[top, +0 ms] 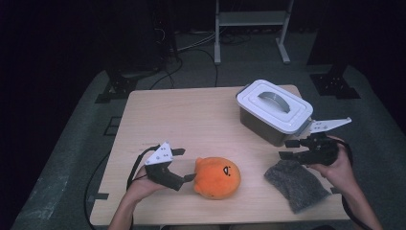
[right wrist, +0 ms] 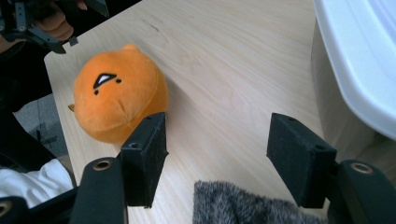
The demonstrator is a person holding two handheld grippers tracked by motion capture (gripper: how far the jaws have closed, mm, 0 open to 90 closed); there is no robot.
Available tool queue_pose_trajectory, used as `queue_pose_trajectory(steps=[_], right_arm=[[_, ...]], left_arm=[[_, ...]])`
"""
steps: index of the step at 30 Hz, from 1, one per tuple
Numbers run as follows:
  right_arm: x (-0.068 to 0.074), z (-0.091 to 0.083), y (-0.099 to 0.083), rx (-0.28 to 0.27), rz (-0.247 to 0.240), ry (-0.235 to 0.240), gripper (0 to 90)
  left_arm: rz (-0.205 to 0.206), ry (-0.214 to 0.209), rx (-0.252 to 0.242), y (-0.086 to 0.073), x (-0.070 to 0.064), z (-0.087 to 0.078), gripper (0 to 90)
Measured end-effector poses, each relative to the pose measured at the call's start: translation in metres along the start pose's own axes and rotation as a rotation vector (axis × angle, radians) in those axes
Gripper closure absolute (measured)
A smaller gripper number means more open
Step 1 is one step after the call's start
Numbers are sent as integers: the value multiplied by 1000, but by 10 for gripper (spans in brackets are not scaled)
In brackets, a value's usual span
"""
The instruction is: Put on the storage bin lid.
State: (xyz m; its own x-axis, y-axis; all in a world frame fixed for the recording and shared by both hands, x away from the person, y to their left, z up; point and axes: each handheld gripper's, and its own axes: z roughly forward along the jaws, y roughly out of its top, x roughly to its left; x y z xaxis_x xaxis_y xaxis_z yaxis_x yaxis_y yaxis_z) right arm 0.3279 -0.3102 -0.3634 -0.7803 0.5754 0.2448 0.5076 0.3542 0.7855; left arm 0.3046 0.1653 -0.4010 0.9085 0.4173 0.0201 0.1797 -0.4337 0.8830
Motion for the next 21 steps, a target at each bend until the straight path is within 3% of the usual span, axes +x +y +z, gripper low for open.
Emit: queue_pose_trajectory(steps=[13, 21], right_arm=[[-1, 3, 31, -5, -37, -14, 359], [-8, 6, 49, -14, -58, -36, 357]], left_arm=[[-12, 15, -13, -2, 5, -5, 67], [-9, 10, -23, -3, 8, -4, 67]])
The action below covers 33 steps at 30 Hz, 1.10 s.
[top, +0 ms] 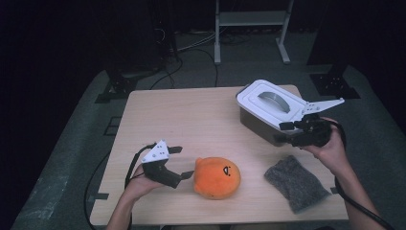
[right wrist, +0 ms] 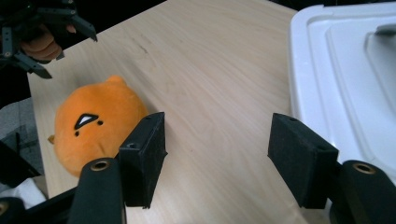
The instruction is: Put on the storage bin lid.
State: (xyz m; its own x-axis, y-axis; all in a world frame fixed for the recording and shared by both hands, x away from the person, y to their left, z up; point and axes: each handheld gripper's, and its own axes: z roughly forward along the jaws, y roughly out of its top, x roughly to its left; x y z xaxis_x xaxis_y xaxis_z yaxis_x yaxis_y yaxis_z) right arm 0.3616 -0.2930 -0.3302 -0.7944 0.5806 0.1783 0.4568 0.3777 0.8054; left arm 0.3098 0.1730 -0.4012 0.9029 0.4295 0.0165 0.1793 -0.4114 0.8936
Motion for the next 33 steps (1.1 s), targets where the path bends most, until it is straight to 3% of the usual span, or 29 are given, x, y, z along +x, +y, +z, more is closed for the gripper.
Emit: queue_pose_trajectory(steps=[15, 33], right_arm=[[-29, 2, 29, -42, 3, -91, 328], [-72, 15, 46, -50, 37, -141, 312]], left_arm=[[-11, -7, -7, -2, 4, -1, 66], [-20, 13, -16, -5, 4, -2, 65]])
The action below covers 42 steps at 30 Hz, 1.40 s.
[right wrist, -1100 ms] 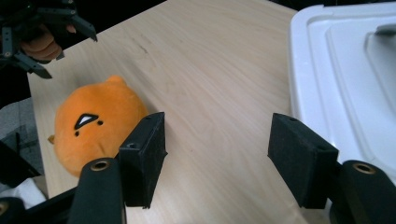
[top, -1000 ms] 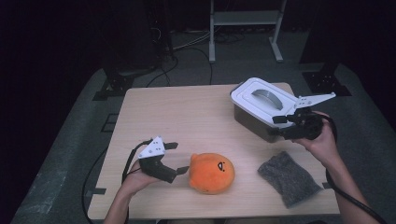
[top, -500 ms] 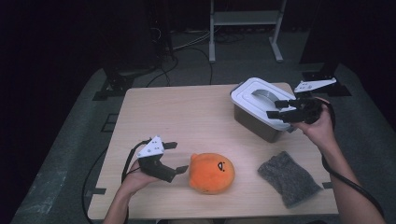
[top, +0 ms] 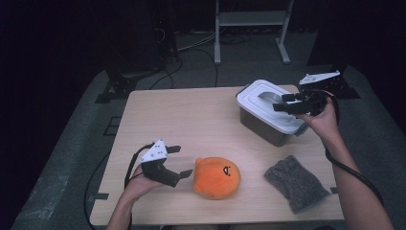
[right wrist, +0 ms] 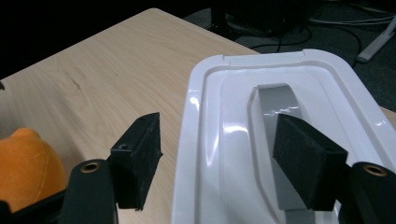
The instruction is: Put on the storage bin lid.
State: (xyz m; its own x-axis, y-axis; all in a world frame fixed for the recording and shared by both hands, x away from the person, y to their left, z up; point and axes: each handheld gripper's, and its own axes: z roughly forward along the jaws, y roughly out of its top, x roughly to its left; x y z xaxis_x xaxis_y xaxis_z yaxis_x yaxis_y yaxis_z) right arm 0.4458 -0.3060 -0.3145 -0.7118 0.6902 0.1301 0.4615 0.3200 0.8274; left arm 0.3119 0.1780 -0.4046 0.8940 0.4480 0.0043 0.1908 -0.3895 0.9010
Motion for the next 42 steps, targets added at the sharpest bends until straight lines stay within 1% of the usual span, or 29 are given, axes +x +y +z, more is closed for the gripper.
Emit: queue_pose_trajectory(steps=[4, 5, 6, 13, 16, 22, 25, 28, 33, 37, 42], right_arm=[[-7, 5, 2, 4, 7, -5, 311], [-9, 7, 3, 4, 8, -6, 311], [-11, 8, 4, 4, 9, -13, 311], [-23, 16, 7, 1, 28, -31, 311], [-26, 20, 8, 7, 23, -42, 312], [-32, 27, 10, 23, 29, -58, 312], [-35, 30, 9, 29, 42, -65, 318], [-38, 33, 7, 27, 50, -62, 327], [-41, 37, 5, 19, 61, -60, 372], [-41, 42, 4, 28, 63, -58, 405], [-40, 46, 2, 31, 57, -58, 484]], left_arm=[[-8, 0, -3, -1, 1, 0, 64], [-7, 3, 3, -1, 1, 0, 56], [-8, 3, 6, -1, 1, 0, 44], [-12, 0, 5, -2, 2, -1, 43], [-13, 3, 5, -2, 3, -1, 38], [-15, -4, 9, -2, 3, 0, 33], [-16, -5, 9, -2, 3, 0, 31], [-15, -2, 10, -2, 3, -2, 31], [-25, 2, -6, -2, 5, -5, 30], [-23, 0, -3, -2, 5, -5, 30], [-26, -5, -2, -2, 5, -5, 30]])
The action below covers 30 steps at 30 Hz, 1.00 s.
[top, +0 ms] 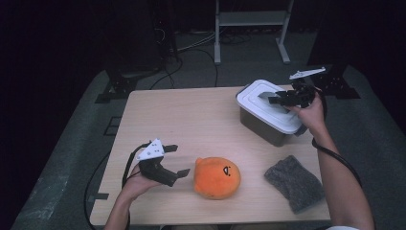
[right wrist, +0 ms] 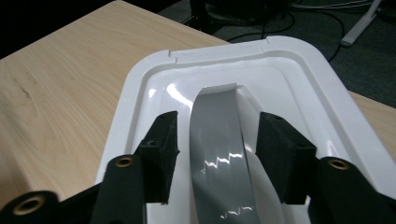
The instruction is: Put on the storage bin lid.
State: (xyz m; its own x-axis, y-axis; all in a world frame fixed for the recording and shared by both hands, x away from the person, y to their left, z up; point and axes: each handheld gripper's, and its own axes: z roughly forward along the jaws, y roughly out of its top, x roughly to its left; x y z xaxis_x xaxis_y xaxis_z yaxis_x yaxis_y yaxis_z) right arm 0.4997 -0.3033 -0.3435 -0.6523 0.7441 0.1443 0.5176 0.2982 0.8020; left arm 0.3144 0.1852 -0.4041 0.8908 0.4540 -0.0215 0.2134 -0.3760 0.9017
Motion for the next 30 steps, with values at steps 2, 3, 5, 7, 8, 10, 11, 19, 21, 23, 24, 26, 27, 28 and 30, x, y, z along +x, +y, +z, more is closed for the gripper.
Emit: queue_pose_trajectory(steps=[2, 3, 5, 7, 8, 10, 11, 19, 21, 23, 24, 26, 27, 28, 30], right_arm=[[1, 1, 0, -3, -4, 4, 531], [1, 2, 0, -3, -3, 8, 542], [3, 4, 1, 1, -5, 14, 559], [4, 5, 1, 5, -10, 14, 566], [4, 6, 2, 5, -14, 11, 585], [4, 7, 2, 4, -11, 13, 625], [4, 7, 2, 5, -9, 14, 631], [2, 7, 2, 18, -5, 44, 662], [2, 7, 3, 21, -1, 55, 664], [3, 7, 3, 25, -4, 62, 665], [3, 7, 3, 28, 0, 68, 666], [4, 8, 3, 29, -6, 77, 667], [4, 8, 4, 30, -8, 86, 668], [4, 8, 4, 32, -12, 91, 668], [5, 9, 4, 34, -9, 102, 669]], left_arm=[[-3, -2, 1, 0, 0, 0, 30], [-3, -1, 1, 0, 0, 0, 30], [-5, 0, 7, -1, 1, -1, 30], [-4, 3, 7, -1, 1, -2, 30], [-7, 3, 5, -1, 1, -2, 29], [-6, 7, 0, -1, 1, -4, 29], [-8, 8, 0, -1, 2, -4, 30], [-19, 10, -2, -3, 4, -7, 29], [-21, 11, 0, -4, 4, -7, 28], [-22, 13, 4, -4, 4, -7, 28], [-24, 14, 2, -4, 4, -7, 28], [-23, 18, 1, -5, 5, -8, 28], [-23, 18, 1, -5, 5, -8, 28], [-23, 18, 2, -5, 5, -9, 28], [-24, 18, 3, -5, 5, -9, 28]])
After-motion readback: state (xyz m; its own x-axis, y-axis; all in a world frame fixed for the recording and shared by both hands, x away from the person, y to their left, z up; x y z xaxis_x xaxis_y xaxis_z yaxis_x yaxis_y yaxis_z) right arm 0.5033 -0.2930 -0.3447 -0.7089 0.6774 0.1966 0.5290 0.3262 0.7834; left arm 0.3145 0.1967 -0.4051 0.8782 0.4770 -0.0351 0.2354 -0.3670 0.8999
